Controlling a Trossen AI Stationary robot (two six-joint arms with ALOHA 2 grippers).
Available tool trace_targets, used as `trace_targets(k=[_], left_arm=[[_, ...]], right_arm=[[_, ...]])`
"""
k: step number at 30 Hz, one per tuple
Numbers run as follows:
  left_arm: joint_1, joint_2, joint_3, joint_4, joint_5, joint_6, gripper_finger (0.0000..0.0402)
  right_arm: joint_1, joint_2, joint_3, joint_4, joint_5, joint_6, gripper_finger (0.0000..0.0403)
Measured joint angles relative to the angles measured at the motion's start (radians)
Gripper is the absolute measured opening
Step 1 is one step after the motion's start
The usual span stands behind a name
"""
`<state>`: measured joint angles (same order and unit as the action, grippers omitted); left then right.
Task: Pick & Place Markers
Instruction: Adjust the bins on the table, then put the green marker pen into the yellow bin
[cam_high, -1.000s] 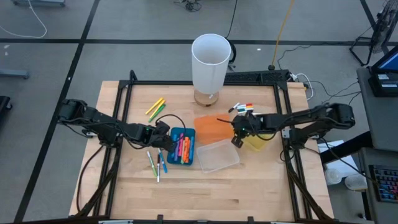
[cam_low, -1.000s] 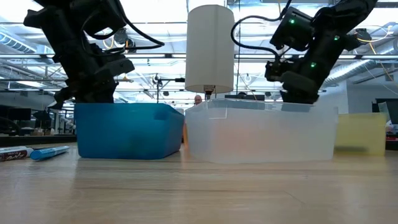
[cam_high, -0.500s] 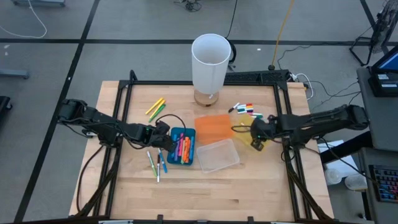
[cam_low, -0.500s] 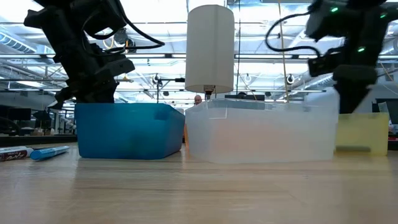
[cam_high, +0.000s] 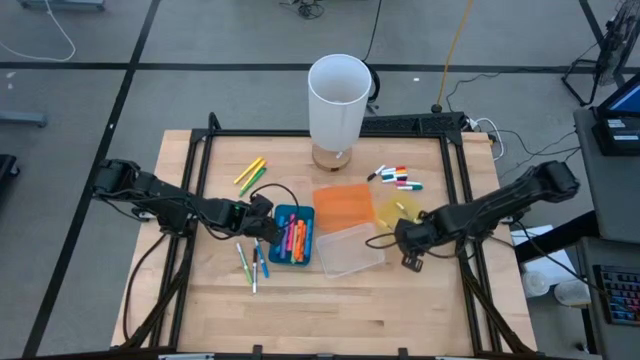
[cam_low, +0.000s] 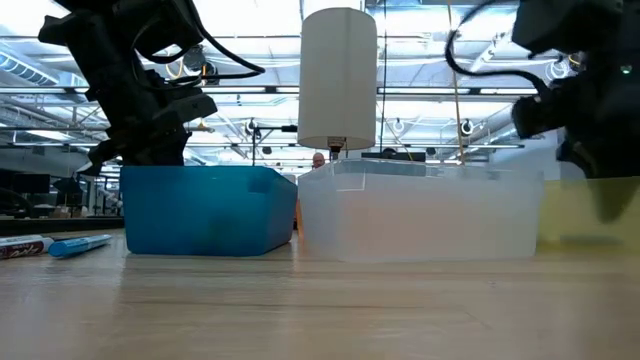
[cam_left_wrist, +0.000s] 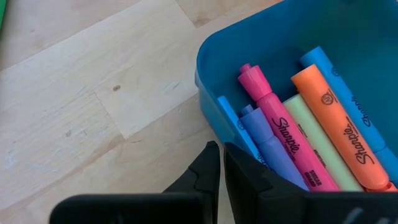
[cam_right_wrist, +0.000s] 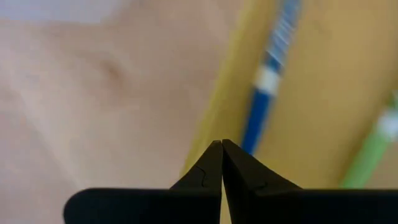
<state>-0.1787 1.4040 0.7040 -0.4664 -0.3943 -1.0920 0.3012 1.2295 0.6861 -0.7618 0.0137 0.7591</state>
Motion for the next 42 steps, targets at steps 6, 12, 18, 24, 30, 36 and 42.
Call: trace_targets(k=[6,12,18,24,30,36,42], left_arm=[[0.0,0.0,0.0,0.0,0.0,0.002,0.0026],[0.0,0.0,0.0,0.0,0.0,-0.004,0.0026],[0.0,0.0,0.0,0.002,0.0,-0.01,0.0026],[0.0,0.0,0.0,0.004,0.014,0.032,0.0026],[-0.054,-0.054,0.003,0.022,-0.08,0.165,0.001],[-0.188,-0.182,0.005,0.022,-0.186,0.19,0.0007],[-0.321,-0.267,0.005,0.016,-0.137,0.171,0.0016]], right_arm=[[-0.011,0.019,0.0,0.24,-0.017,-0.073,0.0],[-0.034,0.019,0.0,0.38,-0.016,-0.138,0.0],[-0.06,0.019,0.0,0.401,0.037,-0.182,0.0],[-0.077,-0.013,0.0,0.368,0.038,-0.216,0.0],[-0.07,-0.137,0.0,0.354,0.04,-0.265,0.0],[-0.07,-0.269,0.0,0.378,0.15,-0.367,0.0],[-0.071,-0.325,0.0,0.466,0.348,-0.544,0.0]])
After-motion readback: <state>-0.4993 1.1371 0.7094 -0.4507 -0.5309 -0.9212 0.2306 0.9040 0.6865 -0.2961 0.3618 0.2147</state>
